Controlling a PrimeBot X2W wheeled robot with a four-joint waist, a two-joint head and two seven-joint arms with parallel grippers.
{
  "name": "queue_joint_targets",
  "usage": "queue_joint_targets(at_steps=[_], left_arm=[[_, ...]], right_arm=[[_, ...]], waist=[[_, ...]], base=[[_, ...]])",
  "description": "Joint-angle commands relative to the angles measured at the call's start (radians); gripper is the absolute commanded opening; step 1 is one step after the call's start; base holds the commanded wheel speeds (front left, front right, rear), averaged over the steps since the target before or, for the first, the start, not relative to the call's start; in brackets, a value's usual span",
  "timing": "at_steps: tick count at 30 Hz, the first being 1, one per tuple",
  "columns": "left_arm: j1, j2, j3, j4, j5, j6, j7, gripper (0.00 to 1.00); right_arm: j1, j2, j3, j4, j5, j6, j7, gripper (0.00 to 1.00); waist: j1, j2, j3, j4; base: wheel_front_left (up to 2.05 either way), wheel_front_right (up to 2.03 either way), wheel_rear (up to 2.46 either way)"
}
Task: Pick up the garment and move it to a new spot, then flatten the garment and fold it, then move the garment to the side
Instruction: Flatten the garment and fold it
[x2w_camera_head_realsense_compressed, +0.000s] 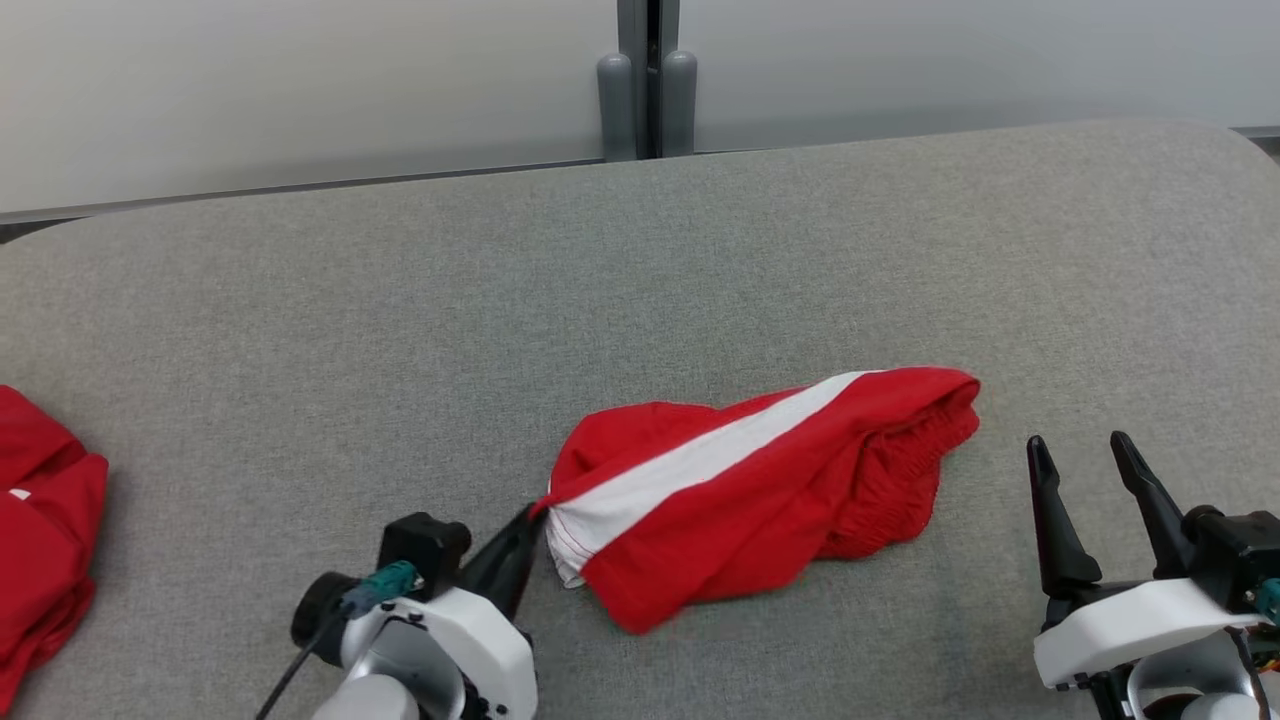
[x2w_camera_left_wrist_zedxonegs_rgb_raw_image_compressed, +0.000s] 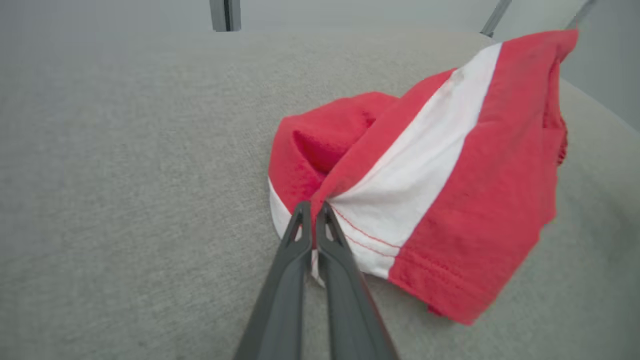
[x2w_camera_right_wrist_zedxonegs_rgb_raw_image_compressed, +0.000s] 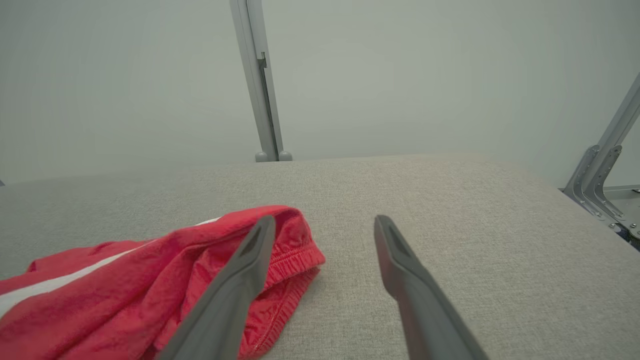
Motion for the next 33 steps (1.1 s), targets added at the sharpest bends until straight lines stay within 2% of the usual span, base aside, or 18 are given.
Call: queue_joint_targets(at_steps=[1, 4, 8, 10, 14, 15, 16, 20, 25, 28, 33], left_arm=[[0.010, 0.030, 0.030, -0.046, 0.002, 0.026, -0.010, 0.00], [0.035, 0.107, 0.081, -0.178, 0.023, 0.091, -0.002, 0.00], [0.072, 0.171, 0.121, -0.300, 0.026, 0.141, 0.043, 0.00], [0.088, 0.190, 0.131, -0.326, 0.013, 0.150, 0.073, 0.00], [0.105, 0.178, 0.136, -0.291, -0.034, 0.138, 0.098, 0.00], [0.105, 0.170, 0.138, -0.267, -0.043, 0.134, 0.091, 0.57], [0.105, 0.167, 0.139, -0.243, -0.049, 0.128, 0.086, 1.00], [0.101, 0.136, 0.158, -0.183, -0.072, 0.130, 0.030, 1.00], [0.105, 0.097, 0.201, -0.142, -0.073, 0.147, -0.126, 1.00], [0.102, 0.087, 0.222, -0.159, -0.043, 0.158, -0.209, 1.00], [0.120, 0.078, 0.276, -0.250, 0.045, 0.187, -0.238, 1.00]], right_arm=[[-0.006, -0.001, -0.007, 0.002, -0.004, 0.000, -0.009, 1.00], [0.005, 0.003, -0.024, 0.005, -0.006, 0.000, -0.011, 1.00], [0.010, 0.006, -0.031, 0.007, -0.007, 0.000, -0.010, 1.00], [0.009, 0.008, -0.029, 0.008, -0.007, 0.000, -0.010, 1.00], [-0.003, 0.011, -0.024, 0.011, -0.003, 0.000, -0.007, 1.00], [-0.006, 0.012, -0.023, 0.012, -0.002, 0.000, -0.007, 1.00], [-0.007, 0.012, -0.022, 0.014, -0.002, 0.000, -0.008, 1.00], [-0.009, 0.013, -0.019, 0.018, -0.002, 0.000, -0.009, 1.00], [-0.009, 0.014, -0.018, 0.015, -0.010, 0.000, -0.010, 1.00], [-0.003, 0.011, -0.012, 0.010, -0.013, 0.000, -0.005, 1.00], [0.014, 0.002, 0.005, 0.000, -0.016, 0.000, 0.007, 1.00]], waist=[[0.0000, 0.0000, -0.008, 0.008], [0.0000, 0.0000, -0.021, 0.019], [0.0000, 0.0000, -0.028, 0.022], [0.0000, 0.0000, -0.028, 0.021], [0.0000, 0.0000, -0.022, 0.013], [0.0000, 0.0000, -0.021, 0.012], [0.0000, 0.0000, -0.021, 0.010], [0.0000, 0.0000, -0.023, 0.006], [0.0000, 0.0000, -0.039, 0.012], [0.0000, 0.0000, -0.056, 0.021], [0.0000, 0.0000, -0.087, 0.039]], base=[[0.00, 0.00, 0.00], [0.00, 0.00, 0.00], [0.00, 0.00, 0.00], [0.00, 0.00, 0.00], [0.00, 0.00, 0.00], [0.00, 0.00, 0.00], [0.00, 0.00, 0.00], [0.00, 0.00, 0.00], [0.00, 0.00, 0.00], [0.00, 0.00, 0.00], [0.00, 0.00, 0.00]])
